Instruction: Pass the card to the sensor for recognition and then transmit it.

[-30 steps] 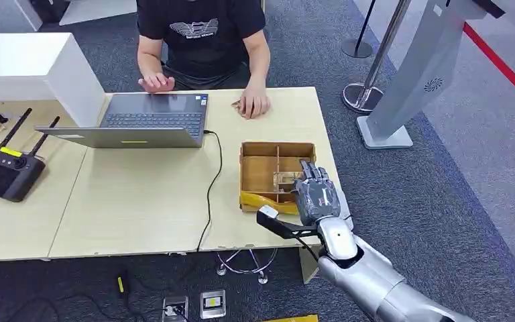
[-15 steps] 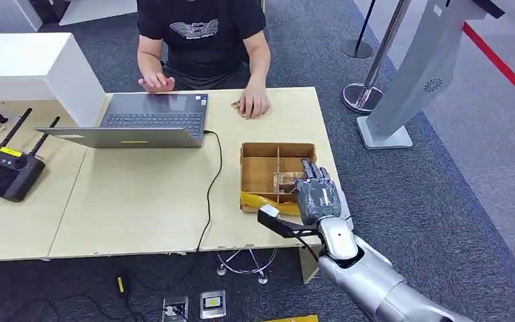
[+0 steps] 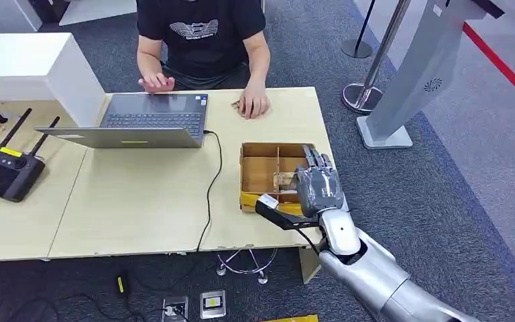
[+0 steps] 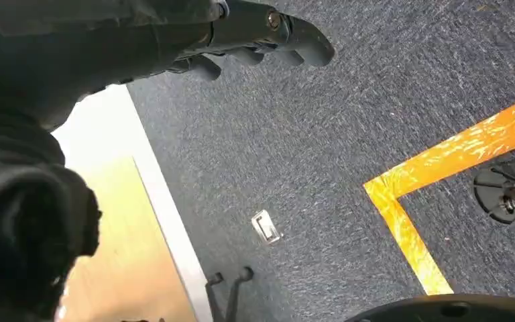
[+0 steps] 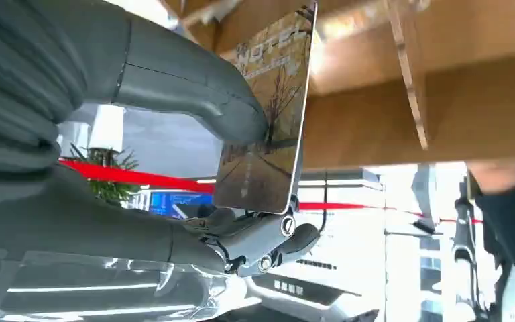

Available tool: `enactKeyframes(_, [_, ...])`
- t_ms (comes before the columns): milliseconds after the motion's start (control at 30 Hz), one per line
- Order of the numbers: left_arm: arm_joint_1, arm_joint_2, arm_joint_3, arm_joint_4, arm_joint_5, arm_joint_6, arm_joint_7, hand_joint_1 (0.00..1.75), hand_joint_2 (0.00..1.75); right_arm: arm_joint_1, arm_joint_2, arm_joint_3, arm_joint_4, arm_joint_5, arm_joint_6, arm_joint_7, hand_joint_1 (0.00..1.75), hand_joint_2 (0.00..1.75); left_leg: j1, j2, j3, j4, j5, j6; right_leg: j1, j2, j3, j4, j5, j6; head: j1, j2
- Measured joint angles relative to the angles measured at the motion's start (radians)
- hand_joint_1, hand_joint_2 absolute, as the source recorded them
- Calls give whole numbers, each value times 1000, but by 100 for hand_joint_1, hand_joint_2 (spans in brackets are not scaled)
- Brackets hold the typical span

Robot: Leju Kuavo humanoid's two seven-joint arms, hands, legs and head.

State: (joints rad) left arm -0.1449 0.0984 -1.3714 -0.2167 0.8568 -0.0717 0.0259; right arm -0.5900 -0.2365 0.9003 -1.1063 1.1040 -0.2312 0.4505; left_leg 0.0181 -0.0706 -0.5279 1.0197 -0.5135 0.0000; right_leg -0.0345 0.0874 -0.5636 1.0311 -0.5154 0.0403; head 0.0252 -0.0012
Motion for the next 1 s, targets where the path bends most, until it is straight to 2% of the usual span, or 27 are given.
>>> enactKeyframes(300, [0,0,0,0,0,0,0,0,0,-1,-15,-13,-64,10,13,6,175,175,0,0,0,0,0,0,0,0,0,0,0,0,0,0])
enactKeyframes(733, [0,0,0,0,9,0,0,0,0,-14,-16,-14,-83,48,-32,-3,175,175,0,0,0,0,0,0,0,0,0,0,0,0,0,0])
enactKeyframes(1000, [0,0,0,0,9,0,0,0,0,-54,-6,-14,-98,63,-27,-3,175,175,0,0,0,0,0,0,0,0,0,0,0,0,0,0])
